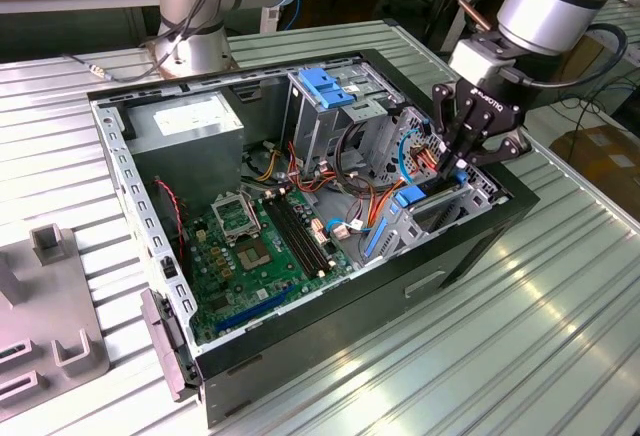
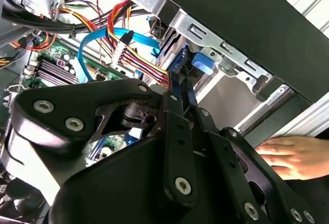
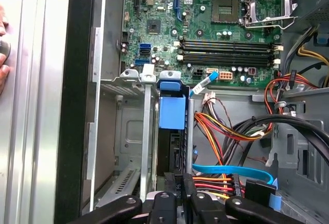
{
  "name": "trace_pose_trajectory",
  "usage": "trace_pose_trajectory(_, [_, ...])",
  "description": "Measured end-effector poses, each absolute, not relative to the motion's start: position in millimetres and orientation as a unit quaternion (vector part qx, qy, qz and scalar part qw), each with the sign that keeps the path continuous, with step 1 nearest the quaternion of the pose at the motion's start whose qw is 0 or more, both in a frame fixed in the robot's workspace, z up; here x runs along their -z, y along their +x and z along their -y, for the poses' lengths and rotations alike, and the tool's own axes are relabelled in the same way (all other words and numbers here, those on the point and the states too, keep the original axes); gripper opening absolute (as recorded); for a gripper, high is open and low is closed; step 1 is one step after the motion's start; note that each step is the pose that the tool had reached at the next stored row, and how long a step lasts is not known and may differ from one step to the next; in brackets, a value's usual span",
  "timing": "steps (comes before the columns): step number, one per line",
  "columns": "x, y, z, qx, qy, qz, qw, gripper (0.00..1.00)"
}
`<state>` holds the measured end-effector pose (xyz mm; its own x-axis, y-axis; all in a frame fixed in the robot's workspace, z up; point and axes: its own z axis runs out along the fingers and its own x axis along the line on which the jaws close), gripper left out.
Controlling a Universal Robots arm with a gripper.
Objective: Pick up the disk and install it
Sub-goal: 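Insert the first disk wire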
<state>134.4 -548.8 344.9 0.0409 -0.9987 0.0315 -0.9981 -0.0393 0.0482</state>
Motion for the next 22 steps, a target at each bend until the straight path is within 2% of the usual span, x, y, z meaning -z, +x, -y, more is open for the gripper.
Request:
trace_pose_trajectory(18, [-339,134,549,0.007,0.721,0.692,0.026,0.17])
trace_pose_trajectory(20, [-345,134,549,0.007,0.721,0.692,0.026,0.18])
trace_pose_trajectory(21, [-353,134,549,0.007,0.721,0.692,0.026,0.25])
trace_pose_trajectory(22, [-358,134,549,0.007,0.721,0.692,0.027,0.25])
